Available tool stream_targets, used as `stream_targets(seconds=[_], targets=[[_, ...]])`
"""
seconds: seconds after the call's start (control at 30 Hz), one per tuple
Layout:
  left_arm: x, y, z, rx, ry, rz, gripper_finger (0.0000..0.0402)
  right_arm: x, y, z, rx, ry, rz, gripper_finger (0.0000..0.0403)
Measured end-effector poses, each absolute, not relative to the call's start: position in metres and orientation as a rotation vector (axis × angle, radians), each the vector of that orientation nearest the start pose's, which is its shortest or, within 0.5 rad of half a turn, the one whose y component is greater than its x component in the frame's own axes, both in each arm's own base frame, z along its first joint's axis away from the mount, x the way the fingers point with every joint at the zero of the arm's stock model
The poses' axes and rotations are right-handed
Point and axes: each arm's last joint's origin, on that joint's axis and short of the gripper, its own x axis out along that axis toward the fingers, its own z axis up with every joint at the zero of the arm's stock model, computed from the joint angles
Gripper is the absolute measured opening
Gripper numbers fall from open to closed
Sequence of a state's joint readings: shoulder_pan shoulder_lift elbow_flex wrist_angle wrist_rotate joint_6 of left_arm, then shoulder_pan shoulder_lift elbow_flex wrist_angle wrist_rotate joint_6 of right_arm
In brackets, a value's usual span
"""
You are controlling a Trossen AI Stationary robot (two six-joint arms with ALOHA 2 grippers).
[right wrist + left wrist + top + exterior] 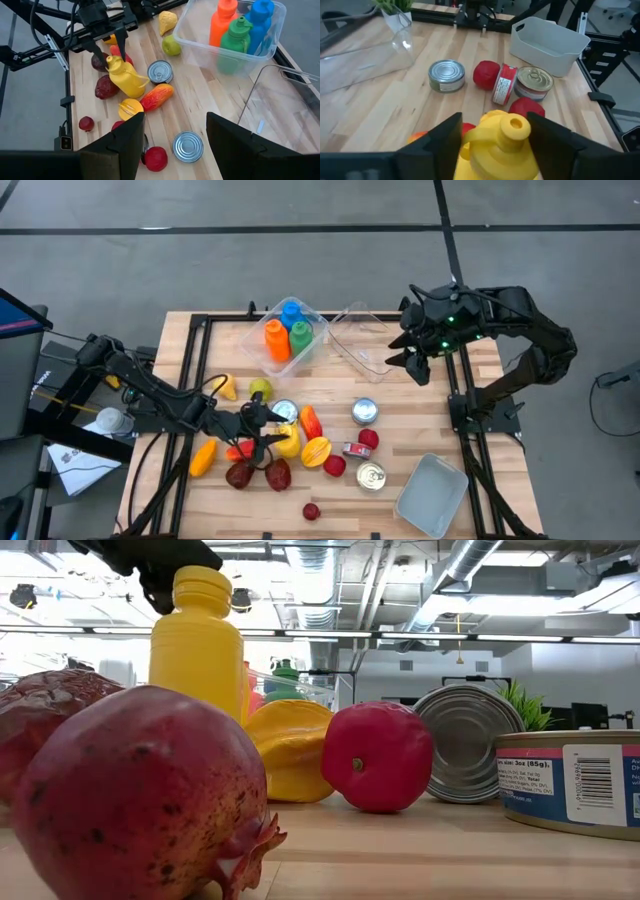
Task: Pick & Place Food Item
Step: Put the yellow water bottle into the left transparent bin
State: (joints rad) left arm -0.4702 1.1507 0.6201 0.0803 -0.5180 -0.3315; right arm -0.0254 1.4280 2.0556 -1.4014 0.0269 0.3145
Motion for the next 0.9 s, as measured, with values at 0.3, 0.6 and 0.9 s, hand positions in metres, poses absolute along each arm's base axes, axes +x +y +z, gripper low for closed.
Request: stream_targets(seconds=[0.3, 0.6, 0.9], targets=[[0.219, -0.094, 0.233, -0.100, 0.362, 0.142, 0.0086, 0.215, -0.006, 0.490, 0.298, 0.761, -0.171, 0.0205], [0.224, -0.095, 0.247, -0.179, 0.212, 0.157, 0.0060, 0.207, -0.006, 0.493, 0.260, 0.743, -0.153, 0.0205], [0.232, -0.091, 0.273, -0.222, 0.140, 0.183, 0.0061, 0.178, -0.005, 0.507, 0.249, 0.654, -0.144, 0.0205]])
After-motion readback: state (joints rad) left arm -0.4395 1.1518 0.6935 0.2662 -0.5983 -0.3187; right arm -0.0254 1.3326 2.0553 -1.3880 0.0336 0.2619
